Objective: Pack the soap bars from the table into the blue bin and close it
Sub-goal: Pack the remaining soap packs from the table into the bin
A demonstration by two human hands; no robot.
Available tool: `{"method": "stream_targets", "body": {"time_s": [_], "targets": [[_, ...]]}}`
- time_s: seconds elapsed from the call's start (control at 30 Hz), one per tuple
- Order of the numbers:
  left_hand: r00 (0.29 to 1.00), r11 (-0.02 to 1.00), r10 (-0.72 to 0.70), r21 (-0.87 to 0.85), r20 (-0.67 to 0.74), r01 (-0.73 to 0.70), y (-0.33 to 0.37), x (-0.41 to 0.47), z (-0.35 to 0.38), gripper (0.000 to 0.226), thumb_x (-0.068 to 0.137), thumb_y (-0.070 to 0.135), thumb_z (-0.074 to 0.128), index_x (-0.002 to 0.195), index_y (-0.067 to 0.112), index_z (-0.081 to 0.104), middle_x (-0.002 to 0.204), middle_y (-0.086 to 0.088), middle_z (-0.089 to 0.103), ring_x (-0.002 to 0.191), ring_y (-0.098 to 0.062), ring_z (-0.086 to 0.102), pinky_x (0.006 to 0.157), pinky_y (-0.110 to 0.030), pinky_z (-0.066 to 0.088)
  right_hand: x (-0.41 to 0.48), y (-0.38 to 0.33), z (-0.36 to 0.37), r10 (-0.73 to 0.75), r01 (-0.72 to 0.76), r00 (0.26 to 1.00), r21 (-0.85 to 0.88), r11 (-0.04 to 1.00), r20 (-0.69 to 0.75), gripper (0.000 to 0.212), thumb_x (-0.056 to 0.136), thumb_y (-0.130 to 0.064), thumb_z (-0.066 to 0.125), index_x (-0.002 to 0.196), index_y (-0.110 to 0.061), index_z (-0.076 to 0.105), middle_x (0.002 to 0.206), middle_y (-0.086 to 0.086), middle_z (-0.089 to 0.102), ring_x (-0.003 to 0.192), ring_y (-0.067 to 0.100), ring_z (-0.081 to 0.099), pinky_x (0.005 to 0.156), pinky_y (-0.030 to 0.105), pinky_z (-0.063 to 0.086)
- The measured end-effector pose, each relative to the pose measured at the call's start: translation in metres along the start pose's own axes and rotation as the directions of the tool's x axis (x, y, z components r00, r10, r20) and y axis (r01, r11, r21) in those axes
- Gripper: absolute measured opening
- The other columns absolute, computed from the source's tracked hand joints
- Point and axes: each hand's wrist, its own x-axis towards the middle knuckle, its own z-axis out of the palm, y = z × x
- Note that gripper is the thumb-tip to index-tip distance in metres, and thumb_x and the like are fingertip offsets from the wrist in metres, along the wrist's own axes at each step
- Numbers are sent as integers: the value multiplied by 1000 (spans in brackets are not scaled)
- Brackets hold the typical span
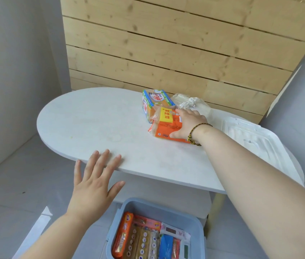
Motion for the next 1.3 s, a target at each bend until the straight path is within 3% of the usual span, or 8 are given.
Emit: {"method": "stream_targets", "body": {"time_s": [0.27,0.4,0.57,0.63,0.73,0.83,1.07,1.3], "targets": [[1000,998,22,51,8,-22,0,0,2,86,79,69,-7,134,24,41,142,-12,44,136,-28,23,109,-56,8,-5,-5,-5,22,-27,986,33,999,163,98,70,-49,70,145,-12,17,149,8,30,135,27,30,105,34,32],[1000,999,23,41,-5,-22,-1,0,3,99,65,76,-21,139,31,27,152,-4,26,138,-15,-1,112,-46,-9,-17,-12,-8,16,-29,982,66,997,190,96,69,-47,71,142,-9,21,140,6,45,120,26,49,84,28,40],[1000,1000,23,-15,7,-23,1,-6,-3,110,55,79,-27,141,31,20,155,0,15,134,-9,-13,115,-40,-6,-53,-15,-8,-25,14,988,66,998,155,88,66,-50,70,135,-12,31,129,5,53,111,25,54,78,28,42],[1000,998,26,-65,0,-25,3,-16,-7,93,69,78,-9,141,27,21,154,-1,12,133,-8,-13,115,-36,-3,-71,-16,-8,-34,19,989,99,995,144,88,66,-51,71,135,-13,31,129,4,53,111,24,54,78,28,42],[999,982,-24,-190,-36,16,6,-33,-7,56,89,37,48,139,20,30,153,-7,20,142,-18,4,117,-41,9,-99,-18,-11,-41,5,987,228,974,154,87,65,-49,73,135,-16,32,112,-3,56,102,19,55,78,25,40],[997,955,-77,-288,-26,67,9,-47,-5,53,89,22,53,138,17,33,152,-7,26,142,-24,16,116,-39,13,-129,-23,-14,-87,12,979,375,927,184,82,65,-43,75,132,-16,36,79,-18,45,79,9,52,67,23,40],[936,885,-231,-344,264,315,0,-61,15,48,94,23,43,139,14,30,149,-9,33,139,-23,25,113,-37,21,-181,-30,21,-174,57,920,320,946,350,76,63,-50,73,124,-22,36,97,-8,51,87,14,57,74,27,49],[814,885,-236,-229,531,406,-7,-68,52,51,95,28,41,142,16,24,150,-8,30,137,-24,29,112,-35,26,-176,-29,129,38,-186,836,218,958,548,72,66,-51,66,123,-20,35,117,1,60,101,22,61,78,31,50]]}}
